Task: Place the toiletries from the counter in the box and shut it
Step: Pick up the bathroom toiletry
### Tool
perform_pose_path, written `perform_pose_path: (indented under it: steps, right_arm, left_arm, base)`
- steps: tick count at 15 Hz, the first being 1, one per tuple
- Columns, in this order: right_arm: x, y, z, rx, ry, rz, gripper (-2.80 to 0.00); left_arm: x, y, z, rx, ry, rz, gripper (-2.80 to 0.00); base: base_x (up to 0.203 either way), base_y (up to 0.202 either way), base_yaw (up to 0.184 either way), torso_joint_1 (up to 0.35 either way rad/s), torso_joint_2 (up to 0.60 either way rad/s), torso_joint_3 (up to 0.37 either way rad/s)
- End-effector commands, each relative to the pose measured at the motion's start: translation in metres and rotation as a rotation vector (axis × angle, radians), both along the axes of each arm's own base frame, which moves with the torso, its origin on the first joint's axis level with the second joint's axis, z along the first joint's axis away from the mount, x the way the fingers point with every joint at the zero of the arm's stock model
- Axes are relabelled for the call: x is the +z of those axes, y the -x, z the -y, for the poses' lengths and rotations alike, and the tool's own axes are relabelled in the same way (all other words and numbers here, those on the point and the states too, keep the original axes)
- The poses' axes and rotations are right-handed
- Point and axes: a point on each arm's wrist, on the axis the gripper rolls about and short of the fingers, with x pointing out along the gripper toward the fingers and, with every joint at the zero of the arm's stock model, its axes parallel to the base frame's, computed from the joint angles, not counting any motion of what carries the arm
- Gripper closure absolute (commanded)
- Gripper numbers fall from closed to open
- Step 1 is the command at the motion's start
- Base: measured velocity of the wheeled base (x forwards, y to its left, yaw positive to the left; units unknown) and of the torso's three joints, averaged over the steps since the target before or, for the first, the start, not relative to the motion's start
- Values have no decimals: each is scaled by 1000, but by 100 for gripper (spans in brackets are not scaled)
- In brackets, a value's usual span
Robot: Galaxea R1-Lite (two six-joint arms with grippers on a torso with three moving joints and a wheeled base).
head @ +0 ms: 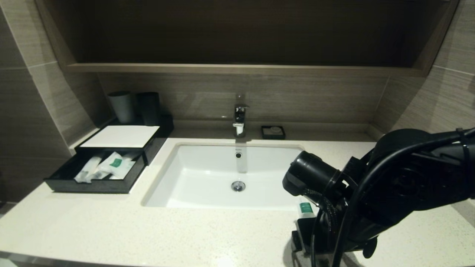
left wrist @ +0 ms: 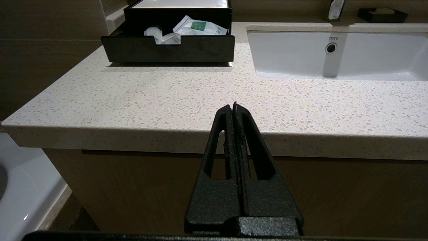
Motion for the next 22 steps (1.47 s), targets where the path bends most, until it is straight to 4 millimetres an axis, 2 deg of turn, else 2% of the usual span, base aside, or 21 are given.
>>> perform_pose_path:
  steps: [1,16,19,22]
  right_arm:
    - [0,1,0,-3,1,-4,0]
    - [0,3,3,2,15,-8,0]
    - [11,5,5,6,-18,28,0]
    - [31,6,6,15,-78,80,0]
  left_arm:
    - [-5,-2,0,0,0,-20,0]
    - [-5,-2,0,0,0,-19,0]
    - [-5,-2,0,-1,0,-20,0]
    - [-5,-2,0,-1,0,-19,0]
  base:
    - [0,0,0,0,0,0]
    - [0,0,0,0,0,0]
    - [0,0,0,0,0,0]
    - [0,0,0,0,0,0]
